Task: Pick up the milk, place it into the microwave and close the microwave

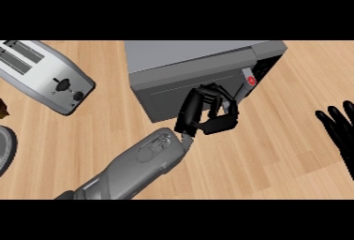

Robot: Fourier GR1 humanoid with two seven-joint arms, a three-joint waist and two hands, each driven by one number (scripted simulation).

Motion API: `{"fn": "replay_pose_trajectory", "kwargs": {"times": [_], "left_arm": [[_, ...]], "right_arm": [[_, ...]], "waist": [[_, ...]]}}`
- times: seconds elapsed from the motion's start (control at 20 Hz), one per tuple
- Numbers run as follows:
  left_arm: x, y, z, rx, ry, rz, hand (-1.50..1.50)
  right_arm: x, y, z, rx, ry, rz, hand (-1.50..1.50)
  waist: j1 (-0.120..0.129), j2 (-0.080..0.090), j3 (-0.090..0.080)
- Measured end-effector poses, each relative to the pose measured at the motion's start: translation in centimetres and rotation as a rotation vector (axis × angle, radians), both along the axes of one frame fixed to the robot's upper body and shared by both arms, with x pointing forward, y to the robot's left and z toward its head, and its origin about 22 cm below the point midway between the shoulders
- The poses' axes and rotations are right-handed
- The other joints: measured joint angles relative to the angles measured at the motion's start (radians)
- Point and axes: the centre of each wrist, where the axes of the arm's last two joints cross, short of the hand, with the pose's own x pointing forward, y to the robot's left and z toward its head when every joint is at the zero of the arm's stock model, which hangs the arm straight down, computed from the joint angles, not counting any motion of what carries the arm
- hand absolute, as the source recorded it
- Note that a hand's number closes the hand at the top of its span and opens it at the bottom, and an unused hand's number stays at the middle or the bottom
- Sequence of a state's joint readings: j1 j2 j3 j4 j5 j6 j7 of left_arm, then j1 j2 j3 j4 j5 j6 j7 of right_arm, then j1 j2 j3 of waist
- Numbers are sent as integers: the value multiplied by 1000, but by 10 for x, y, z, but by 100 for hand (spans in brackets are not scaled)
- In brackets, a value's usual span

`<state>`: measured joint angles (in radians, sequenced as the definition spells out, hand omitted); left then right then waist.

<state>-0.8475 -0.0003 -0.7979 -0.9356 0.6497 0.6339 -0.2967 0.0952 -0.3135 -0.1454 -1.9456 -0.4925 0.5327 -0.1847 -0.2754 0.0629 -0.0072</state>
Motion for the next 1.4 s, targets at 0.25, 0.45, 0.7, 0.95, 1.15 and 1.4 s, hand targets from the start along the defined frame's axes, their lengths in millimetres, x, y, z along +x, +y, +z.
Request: {"fn": "replay_pose_trajectory", "kwargs": {"times": [0.25,0.45,0.7,0.95,1.15,1.4], "left_arm": [[6,2,3,-65,-8,21,150],[6,3,2,-100,-17,30,150],[7,4,-1,-129,-30,42,150],[7,4,-2,-148,-50,46,150],[7,4,-4,-159,-67,55,150],[8,5,-5,-172,-83,60,150]], "right_arm": [[2,0,9,6,-9,21,-150],[3,-1,17,0,-21,34,-150],[4,-1,26,-2,-31,51,-150],[6,-2,33,3,-42,59,-150],[7,-3,39,4,-44,67,-150],[7,-5,45,8,-45,64,-150]], "waist": [[-15,6,0],[-23,7,1],[-32,7,2],[-35,10,4],[-40,10,4],[-44,10,5]]}}
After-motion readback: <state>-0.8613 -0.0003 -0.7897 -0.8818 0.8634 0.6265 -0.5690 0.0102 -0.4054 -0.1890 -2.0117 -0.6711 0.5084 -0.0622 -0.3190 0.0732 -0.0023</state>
